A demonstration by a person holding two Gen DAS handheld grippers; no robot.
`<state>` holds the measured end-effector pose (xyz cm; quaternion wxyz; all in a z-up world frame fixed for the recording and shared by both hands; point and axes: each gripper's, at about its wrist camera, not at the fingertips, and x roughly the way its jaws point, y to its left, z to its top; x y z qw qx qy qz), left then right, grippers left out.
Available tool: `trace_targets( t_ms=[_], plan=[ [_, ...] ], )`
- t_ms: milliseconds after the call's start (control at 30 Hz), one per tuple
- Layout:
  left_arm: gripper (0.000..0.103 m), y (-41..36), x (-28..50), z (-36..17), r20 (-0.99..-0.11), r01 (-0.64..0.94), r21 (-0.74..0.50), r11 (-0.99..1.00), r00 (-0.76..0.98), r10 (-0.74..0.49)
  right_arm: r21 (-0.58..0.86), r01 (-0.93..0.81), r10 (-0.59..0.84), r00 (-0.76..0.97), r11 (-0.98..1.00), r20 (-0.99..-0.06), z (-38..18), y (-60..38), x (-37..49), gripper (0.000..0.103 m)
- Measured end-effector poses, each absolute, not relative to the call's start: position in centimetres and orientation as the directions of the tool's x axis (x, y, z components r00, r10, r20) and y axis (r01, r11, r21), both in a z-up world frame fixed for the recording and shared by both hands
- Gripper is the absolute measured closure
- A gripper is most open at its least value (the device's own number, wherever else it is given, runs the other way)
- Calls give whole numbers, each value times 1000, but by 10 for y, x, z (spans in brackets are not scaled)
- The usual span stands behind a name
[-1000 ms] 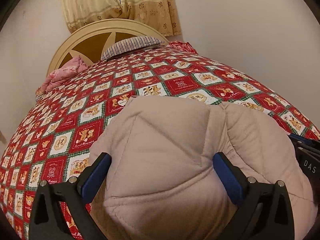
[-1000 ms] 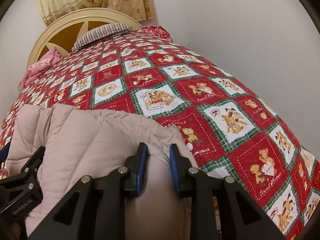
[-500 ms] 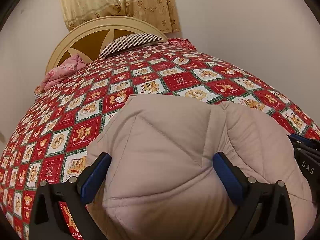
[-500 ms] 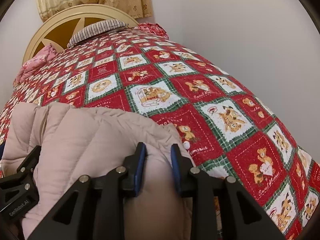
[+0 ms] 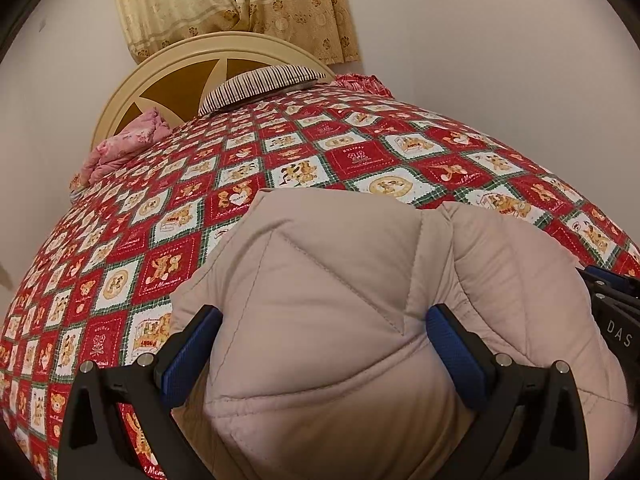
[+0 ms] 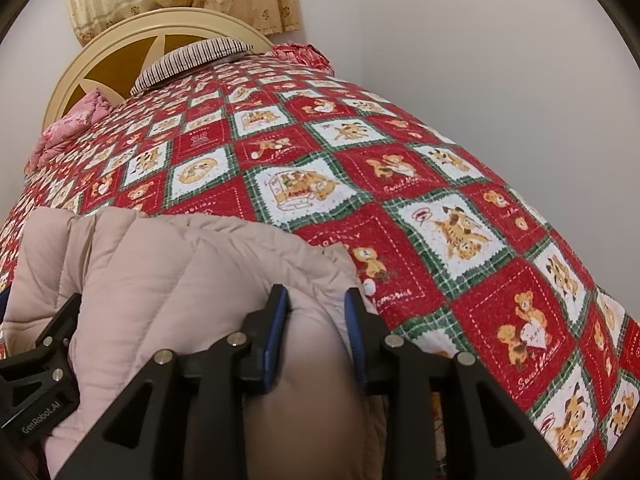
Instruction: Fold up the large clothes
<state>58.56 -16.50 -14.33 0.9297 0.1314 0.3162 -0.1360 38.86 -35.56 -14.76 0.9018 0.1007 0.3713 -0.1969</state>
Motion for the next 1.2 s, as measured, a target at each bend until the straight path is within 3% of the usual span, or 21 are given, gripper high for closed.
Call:
trace_targets(
  t_ms=[600,767,967,1100,1200],
  plan=[
    [1,-166,590,-147,-633,341,174,924,757,-160,52,446,-276,637,894,-720,-149,-362,388,61],
    [1,-164,592,-148,-644,349,174,921,748,-162,142,467,-220,635,873,-740,-155,-380,385,46],
    [1,-166,593,-148,-639,341,187,921,754,-150,129,471,-236,639,873,-732,-153,-376,381,45],
    [1,-169,594,-148,-637,335,201,921,758,-137,212,430,-140,653,877,-744,-147,-391,380,42],
    [1,-168,594,-148,-637,335,200,921,758,-137,223,406,-116,660,886,-742,-138,-401,368,25]
  ],
)
